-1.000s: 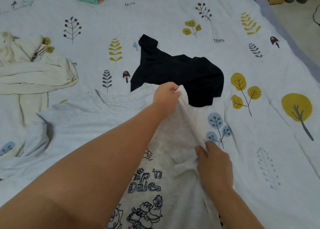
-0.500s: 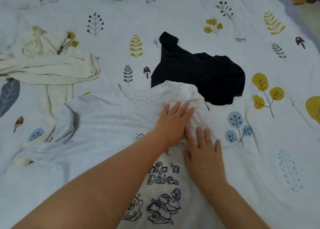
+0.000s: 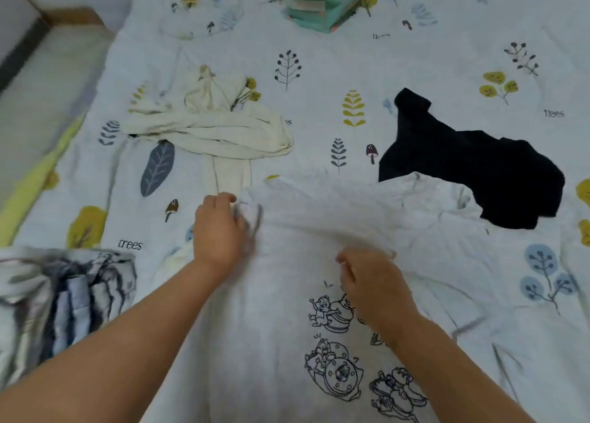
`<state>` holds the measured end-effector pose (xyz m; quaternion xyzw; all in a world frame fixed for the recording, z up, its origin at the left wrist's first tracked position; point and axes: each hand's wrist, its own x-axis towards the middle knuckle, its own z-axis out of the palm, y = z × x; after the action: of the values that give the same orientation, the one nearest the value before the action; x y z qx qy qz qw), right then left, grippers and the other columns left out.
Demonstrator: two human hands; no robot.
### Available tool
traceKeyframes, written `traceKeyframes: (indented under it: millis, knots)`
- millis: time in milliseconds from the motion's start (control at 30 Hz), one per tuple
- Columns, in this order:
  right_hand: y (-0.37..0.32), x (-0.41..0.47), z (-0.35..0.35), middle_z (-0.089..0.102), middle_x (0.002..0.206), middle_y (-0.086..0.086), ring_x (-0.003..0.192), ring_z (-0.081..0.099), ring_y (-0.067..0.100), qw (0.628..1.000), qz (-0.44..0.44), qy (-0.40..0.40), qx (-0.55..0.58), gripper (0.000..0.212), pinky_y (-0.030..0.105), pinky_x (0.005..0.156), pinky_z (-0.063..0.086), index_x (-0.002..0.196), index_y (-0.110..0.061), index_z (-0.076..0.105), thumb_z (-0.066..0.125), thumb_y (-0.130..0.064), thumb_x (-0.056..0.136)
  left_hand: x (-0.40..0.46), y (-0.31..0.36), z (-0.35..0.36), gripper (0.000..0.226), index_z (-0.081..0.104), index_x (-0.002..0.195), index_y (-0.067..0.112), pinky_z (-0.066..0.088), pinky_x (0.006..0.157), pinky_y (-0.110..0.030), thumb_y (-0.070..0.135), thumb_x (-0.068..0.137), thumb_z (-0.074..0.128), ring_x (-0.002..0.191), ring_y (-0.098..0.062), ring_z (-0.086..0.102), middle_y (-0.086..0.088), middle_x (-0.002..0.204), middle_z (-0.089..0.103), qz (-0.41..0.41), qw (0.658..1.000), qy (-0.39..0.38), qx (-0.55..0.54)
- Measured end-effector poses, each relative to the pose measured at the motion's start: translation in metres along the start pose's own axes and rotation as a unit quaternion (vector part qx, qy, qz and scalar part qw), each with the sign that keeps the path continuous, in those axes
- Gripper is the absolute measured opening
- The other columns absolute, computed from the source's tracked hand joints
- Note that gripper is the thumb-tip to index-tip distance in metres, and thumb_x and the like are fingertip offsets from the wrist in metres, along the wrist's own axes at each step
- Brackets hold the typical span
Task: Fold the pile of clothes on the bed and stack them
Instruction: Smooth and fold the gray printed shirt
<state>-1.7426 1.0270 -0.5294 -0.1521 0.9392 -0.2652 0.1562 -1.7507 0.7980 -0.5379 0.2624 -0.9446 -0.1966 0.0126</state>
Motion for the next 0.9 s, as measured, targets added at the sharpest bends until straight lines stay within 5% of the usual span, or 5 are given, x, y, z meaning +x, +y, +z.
traceKeyframes:
  millis: [167, 433, 700, 800, 900]
  knots:
    - [-0.033, 0.022, 0.017, 0.065, 0.109, 0.004, 0.092, 0.060, 0.020, 0.998, -0.023, -0.052, -0.014, 0.027, 0.031, 0.081, 0.050, 0.116, -0.015, 0.059, 0.040, -0.018, 0.096, 0.017, -0.026, -0.003, 0.037, 0.040, 0.056, 0.016, 0.035, 0.066, -0.031, 0.022, 0.084, 0.064, 0.075, -0.036, 0.051, -0.003, 0.062, 0.041, -0.021, 0.983, -0.181, -0.032]
    - [-0.056, 0.048, 0.022, 0.065, 0.095, 0.008, 0.087, 0.060, 0.024, 0.981, 0.088, -0.066, 0.160, 0.027, 0.033, 0.080, 0.046, 0.102, -0.006, 0.063, 0.044, -0.023, 0.096, -0.006, -0.007, -0.027, 0.035, 0.029, 0.065, 0.024, 0.029, 0.046, -0.017, 0.015, 0.087, 0.055, 0.047, -0.007, 0.032, 0.008, 0.051, 0.034, 0.103, 0.983, -0.016, -0.153]
    - [-0.063, 0.056, 0.016, 0.063, 0.092, 0.014, 0.074, 0.063, 0.026, 0.647, 0.258, -0.195, 0.690, 0.042, 0.035, 0.064, 0.055, 0.115, -0.002, 0.054, 0.051, -0.038, 0.092, -0.066, 0.020, -0.033, 0.031, 0.053, 0.121, 0.017, 0.046, 0.087, -0.028, 0.013, 0.090, 0.056, 0.106, -0.014, 0.055, 0.002, 0.122, 0.051, 0.148, 0.936, -0.216, -0.233]
    - [-0.040, 0.056, 0.020, 0.060, 0.109, 0.011, 0.088, 0.060, 0.026, 0.802, 0.284, -0.114, 0.514, 0.041, 0.032, 0.061, 0.050, 0.123, -0.002, 0.050, 0.061, -0.009, 0.085, -0.088, 0.018, -0.031, 0.033, 0.054, 0.124, 0.029, 0.039, 0.102, -0.022, 0.018, 0.093, 0.054, 0.122, -0.002, 0.047, 0.011, 0.132, 0.052, 0.148, 0.837, -0.445, -0.283]
    - [-0.020, 0.050, 0.026, 0.057, 0.117, 0.002, 0.097, 0.053, 0.018, 0.950, 0.246, -0.064, 0.181, 0.044, 0.028, 0.073, 0.044, 0.123, -0.014, 0.050, 0.062, -0.020, 0.081, -0.098, 0.002, -0.020, 0.019, 0.064, 0.106, 0.027, 0.045, 0.083, -0.015, 0.022, 0.093, 0.051, 0.093, -0.003, 0.058, 0.013, 0.103, 0.064, 0.165, 0.924, -0.306, -0.161]
